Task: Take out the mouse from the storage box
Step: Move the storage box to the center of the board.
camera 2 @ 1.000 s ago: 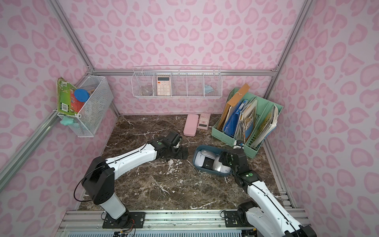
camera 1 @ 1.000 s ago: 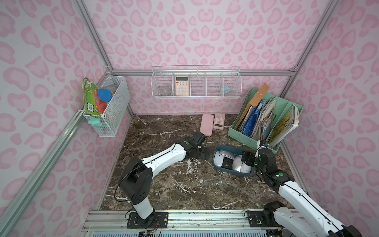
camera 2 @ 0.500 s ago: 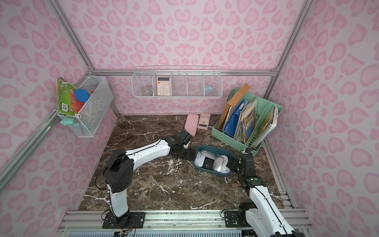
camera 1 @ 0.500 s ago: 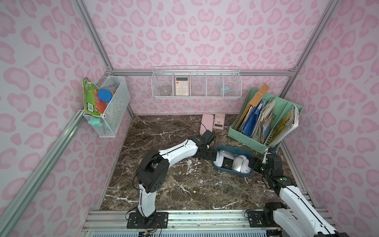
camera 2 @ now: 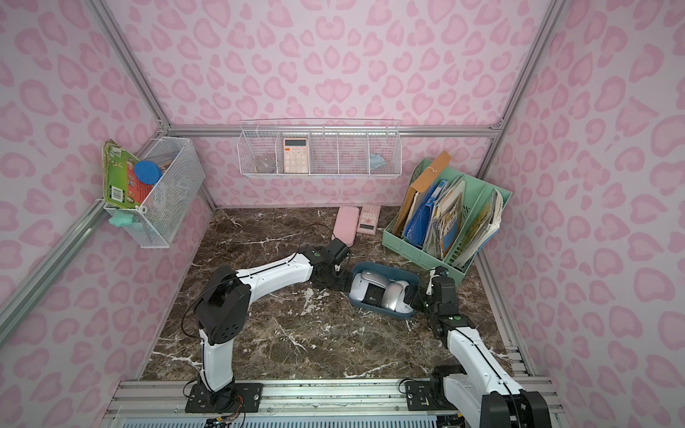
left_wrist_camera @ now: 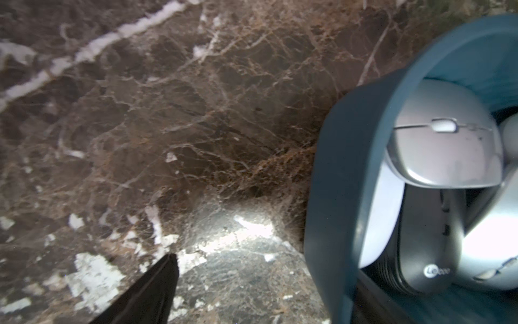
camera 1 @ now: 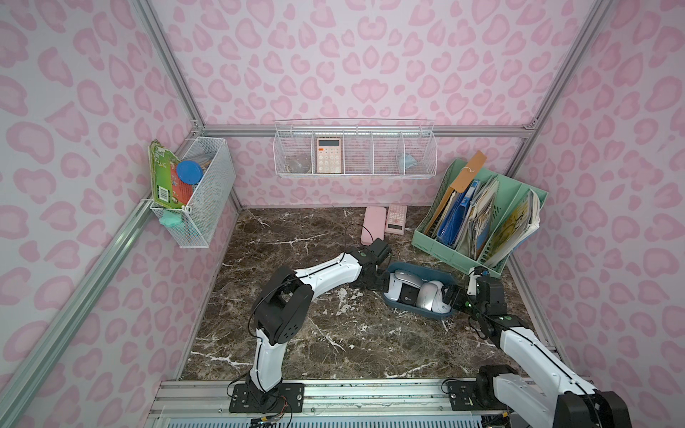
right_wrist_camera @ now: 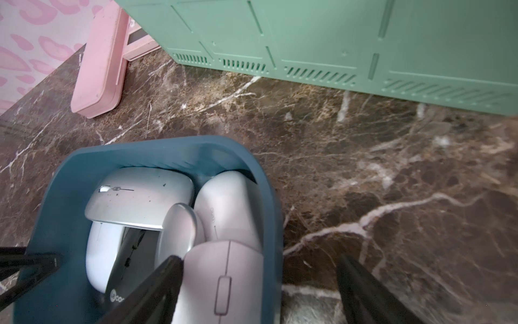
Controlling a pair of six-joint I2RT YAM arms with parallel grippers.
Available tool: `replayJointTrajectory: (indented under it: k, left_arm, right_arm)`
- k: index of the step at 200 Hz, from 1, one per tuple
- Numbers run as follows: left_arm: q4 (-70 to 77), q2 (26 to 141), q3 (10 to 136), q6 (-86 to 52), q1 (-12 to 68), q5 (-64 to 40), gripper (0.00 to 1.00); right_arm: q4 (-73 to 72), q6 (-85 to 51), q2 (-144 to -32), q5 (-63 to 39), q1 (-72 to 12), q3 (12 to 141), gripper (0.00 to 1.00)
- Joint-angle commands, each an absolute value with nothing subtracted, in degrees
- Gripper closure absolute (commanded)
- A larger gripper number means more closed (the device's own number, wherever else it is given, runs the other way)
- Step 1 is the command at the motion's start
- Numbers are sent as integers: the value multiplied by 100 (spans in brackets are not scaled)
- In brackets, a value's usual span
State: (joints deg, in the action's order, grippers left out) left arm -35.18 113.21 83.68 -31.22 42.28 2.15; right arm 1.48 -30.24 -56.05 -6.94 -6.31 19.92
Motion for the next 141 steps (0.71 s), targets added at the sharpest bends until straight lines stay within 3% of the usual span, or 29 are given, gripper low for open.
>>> replayJointTrajectory:
  k: [1, 40, 67, 141]
  left_arm:
    - [-3775, 11082, 7994, -3302, 4123, 745, 14]
    - [-3513, 10351, 7026, -3407, 3938, 962, 18]
    - [-3238, 9835, 6521, -3472, 3831, 946, 19]
    - [-2011, 9632, 6408, -3471, 3662, -1125, 17]
  right_arm:
    - [-202, -2932, -5768, -945, -775, 2067, 12]
    - [-323, -2874, -6180, -555, -1778, 2460, 11]
    - [-583, -3012, -6602, -902, -2021, 2626, 11]
    - [-1067, -3346, -7438, -1472, -2478, 3010, 13]
